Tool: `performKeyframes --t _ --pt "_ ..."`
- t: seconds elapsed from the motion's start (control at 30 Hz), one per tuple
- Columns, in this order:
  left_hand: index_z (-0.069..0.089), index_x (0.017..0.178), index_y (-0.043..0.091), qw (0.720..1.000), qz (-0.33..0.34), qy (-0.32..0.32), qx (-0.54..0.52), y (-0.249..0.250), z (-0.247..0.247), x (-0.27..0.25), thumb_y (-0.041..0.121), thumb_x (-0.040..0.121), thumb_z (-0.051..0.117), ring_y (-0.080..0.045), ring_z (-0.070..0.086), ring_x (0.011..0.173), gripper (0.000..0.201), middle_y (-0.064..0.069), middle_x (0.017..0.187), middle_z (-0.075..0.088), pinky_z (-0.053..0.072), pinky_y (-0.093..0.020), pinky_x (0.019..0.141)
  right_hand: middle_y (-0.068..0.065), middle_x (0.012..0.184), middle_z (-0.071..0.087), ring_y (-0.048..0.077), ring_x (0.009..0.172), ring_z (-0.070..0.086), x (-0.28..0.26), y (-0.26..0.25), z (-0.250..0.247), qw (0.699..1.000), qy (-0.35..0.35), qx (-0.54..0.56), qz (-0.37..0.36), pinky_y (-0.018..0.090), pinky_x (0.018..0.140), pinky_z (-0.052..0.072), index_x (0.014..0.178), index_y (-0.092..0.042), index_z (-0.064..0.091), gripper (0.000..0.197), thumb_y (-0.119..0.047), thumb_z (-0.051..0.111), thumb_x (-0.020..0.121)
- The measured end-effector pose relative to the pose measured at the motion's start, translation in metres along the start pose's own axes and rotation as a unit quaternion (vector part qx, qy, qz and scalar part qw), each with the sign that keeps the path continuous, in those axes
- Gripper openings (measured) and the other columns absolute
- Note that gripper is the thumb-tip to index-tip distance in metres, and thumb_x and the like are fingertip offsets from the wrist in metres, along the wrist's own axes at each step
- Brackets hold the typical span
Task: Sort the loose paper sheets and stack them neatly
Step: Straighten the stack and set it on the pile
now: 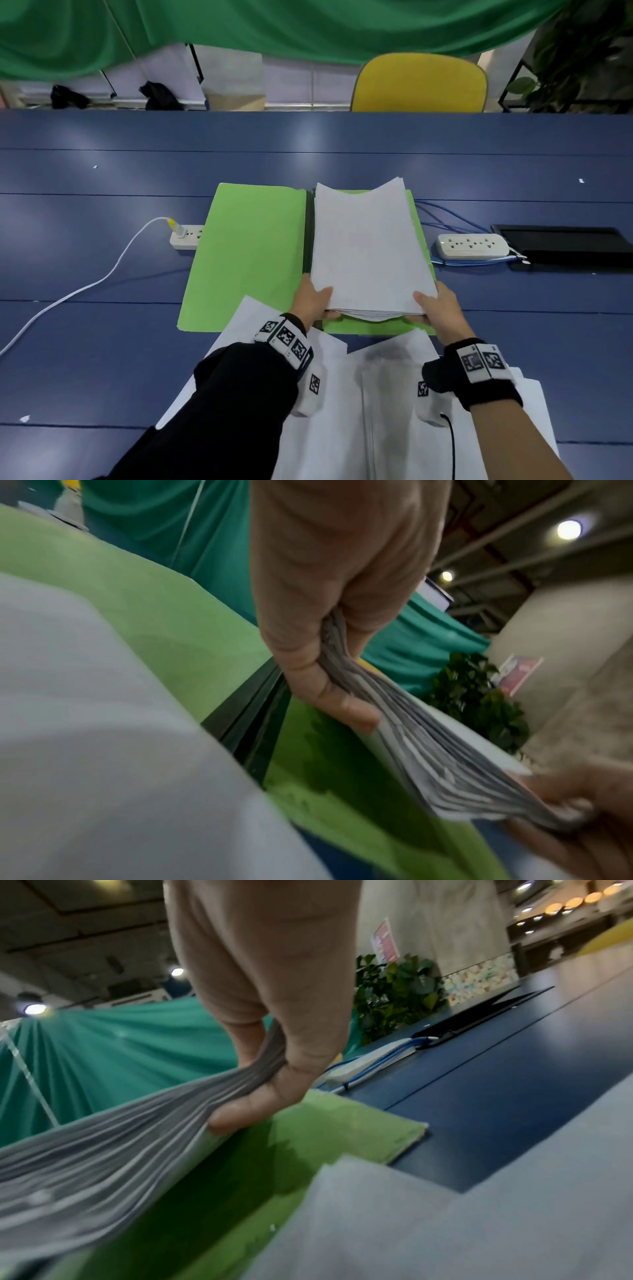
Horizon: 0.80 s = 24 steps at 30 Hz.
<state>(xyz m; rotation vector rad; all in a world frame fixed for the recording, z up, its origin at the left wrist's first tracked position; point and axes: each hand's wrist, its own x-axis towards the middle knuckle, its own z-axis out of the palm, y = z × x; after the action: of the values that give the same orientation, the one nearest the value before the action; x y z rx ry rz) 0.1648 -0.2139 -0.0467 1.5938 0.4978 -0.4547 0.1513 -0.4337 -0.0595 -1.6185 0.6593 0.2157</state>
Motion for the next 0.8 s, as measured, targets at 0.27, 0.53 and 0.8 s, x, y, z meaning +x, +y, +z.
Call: performKeyframes --t 0.27,0.53,0.8 --pt "0.048 0.107 0.001 0.984 -0.122 -0.118 -0.057 0.000 -0.047 -0.030 0.003 0.095 0.047 -0.027 0.061 0.079 0.013 -0.011 0.098 0.059 0.057 -0.025 0.049 0.009 0.094 0.071 0.020 0.068 0.070 -0.009 -0.001 -0.005 0.969 -0.139 0.131 0.154 0.029 0.058 0.056 0.107 -0.006 0.061 0.024 -0.023 0.049 0.094" --pt "0.055 0.114 0.005 0.992 -0.088 -0.086 0.017 -0.029 -0.049 -0.033 0.034 0.085 0.064 -0.022 0.062 0.087 0.042 -0.005 0.102 0.064 0.054 -0.027 0.074 0.014 0.119 0.059 0.021 0.088 0.062 -0.047 0.011 0.001 0.990 -0.138 0.028 0.005 0.022 0.068 0.054 0.129 -0.004 0.045 0.042 0.008 0.050 0.089" --pt "0.046 0.122 0.011 0.975 0.196 -0.056 0.087 -0.067 -0.052 -0.096 0.010 0.088 0.060 0.003 0.061 0.098 0.036 0.000 0.117 0.061 0.049 -0.014 0.084 0.005 0.075 0.074 0.019 0.062 0.071 -0.089 0.027 -0.013 0.987 -0.131 0.075 0.050 0.031 0.059 0.058 0.110 0.001 0.060 0.024 0.001 0.059 0.085"
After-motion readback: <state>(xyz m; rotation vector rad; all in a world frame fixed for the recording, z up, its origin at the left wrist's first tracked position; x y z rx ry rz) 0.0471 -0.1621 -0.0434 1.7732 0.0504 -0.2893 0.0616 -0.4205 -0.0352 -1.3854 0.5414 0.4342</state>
